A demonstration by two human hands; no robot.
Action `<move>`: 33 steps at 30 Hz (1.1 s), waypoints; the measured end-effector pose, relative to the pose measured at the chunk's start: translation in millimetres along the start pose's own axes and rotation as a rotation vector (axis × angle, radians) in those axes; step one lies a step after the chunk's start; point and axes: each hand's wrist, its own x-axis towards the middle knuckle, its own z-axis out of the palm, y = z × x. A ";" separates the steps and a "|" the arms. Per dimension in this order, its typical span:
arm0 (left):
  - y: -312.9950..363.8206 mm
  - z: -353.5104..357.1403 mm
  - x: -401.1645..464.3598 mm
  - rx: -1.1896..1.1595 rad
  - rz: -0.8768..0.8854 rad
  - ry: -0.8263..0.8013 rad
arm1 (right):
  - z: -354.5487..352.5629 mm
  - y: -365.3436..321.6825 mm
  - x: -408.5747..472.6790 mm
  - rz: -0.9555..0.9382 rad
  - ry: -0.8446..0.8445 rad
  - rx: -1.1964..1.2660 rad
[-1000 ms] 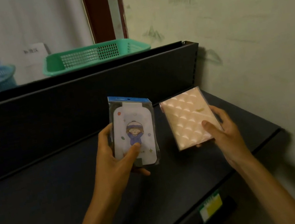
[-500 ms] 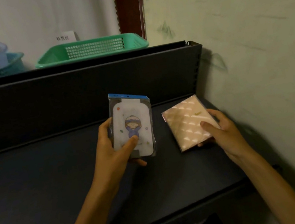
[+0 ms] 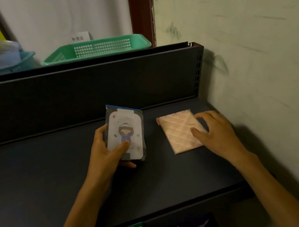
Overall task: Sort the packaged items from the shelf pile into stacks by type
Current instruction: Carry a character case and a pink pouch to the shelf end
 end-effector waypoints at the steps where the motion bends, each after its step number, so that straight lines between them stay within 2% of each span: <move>1: -2.0 -1.2 0.2 0.008 -0.018 0.012 | -0.4 -2.2 1.1 -0.038 -0.004 -0.018; 7: -9.2 -4.9 5.7 0.108 -0.144 0.067 | 2.3 -17.4 4.5 -0.125 -0.029 -0.052; 11: -8.7 -11.9 6.6 0.331 -0.163 0.070 | 4.0 -24.7 3.8 -0.166 -0.033 -0.057; 14: -9.3 -17.8 5.3 0.561 -0.075 0.089 | 6.8 -28.8 2.3 -0.172 -0.040 -0.056; 18: -7.2 -29.9 3.8 0.908 0.127 0.113 | 10.7 -38.3 0.5 -0.185 -0.050 -0.059; 20: -2.2 -38.7 2.1 0.999 0.217 0.097 | 14.4 -47.8 -1.3 -0.204 -0.058 -0.032; 25: 5.2 -71.7 -8.2 1.240 0.265 0.044 | 35.8 -91.8 -14.8 -0.277 -0.065 0.001; 29: 5.5 -119.0 -27.8 1.294 0.299 0.095 | 64.4 -145.4 -31.2 -0.348 -0.132 -0.010; 33: 3.1 -195.6 -53.8 1.302 0.272 0.153 | 98.3 -215.0 -55.0 -0.423 -0.197 0.018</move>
